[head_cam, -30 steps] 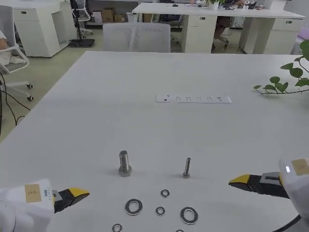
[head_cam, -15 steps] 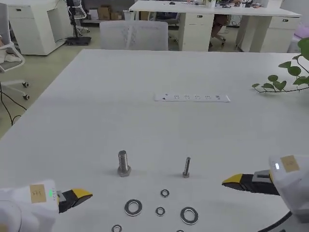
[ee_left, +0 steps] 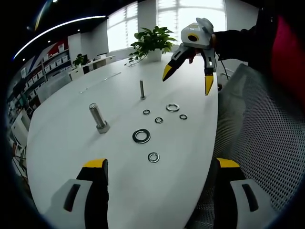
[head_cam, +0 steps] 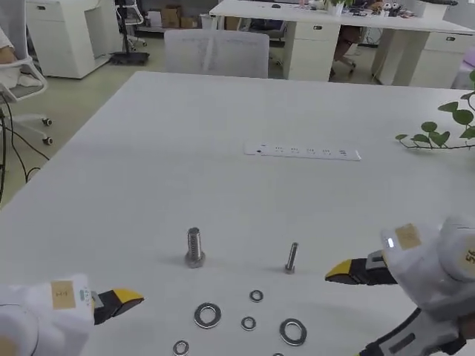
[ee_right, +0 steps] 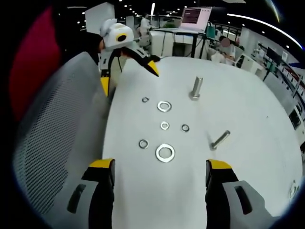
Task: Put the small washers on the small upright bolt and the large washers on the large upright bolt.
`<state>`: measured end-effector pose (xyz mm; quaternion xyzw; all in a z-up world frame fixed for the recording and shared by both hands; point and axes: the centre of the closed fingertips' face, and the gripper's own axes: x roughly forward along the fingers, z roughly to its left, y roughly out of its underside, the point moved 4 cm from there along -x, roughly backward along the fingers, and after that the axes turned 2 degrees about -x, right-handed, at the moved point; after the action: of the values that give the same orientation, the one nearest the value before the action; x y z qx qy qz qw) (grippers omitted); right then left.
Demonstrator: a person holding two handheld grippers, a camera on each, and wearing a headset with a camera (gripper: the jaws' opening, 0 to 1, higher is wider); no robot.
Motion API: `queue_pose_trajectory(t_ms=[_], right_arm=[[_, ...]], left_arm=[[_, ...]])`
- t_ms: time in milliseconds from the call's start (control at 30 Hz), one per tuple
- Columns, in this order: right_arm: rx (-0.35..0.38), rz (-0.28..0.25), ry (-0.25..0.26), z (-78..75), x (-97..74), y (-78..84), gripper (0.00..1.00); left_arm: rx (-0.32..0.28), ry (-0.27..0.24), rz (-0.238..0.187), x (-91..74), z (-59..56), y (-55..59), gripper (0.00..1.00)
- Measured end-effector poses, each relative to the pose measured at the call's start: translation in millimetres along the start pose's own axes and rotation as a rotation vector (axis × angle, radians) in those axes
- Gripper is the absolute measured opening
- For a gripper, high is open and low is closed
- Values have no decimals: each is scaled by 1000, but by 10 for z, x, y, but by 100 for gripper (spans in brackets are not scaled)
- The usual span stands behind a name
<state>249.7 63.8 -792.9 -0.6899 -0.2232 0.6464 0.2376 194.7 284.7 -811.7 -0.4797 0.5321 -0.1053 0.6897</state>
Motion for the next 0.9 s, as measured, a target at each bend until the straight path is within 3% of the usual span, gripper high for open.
queue_pose_trajectory(t_ms=[300,500,900], right_arm=[[-99,96,-65,-81,138,-121,72],[-138,162,-92,-119,236,-103,62],[-215,291,-144,-106,505,-12,55]], left_arm=[[-12,-13,-9,-15,9,23,92],[-20,-18,-14,-13,2,23,91],[-43,-27,-26,-17,9,56,90]])
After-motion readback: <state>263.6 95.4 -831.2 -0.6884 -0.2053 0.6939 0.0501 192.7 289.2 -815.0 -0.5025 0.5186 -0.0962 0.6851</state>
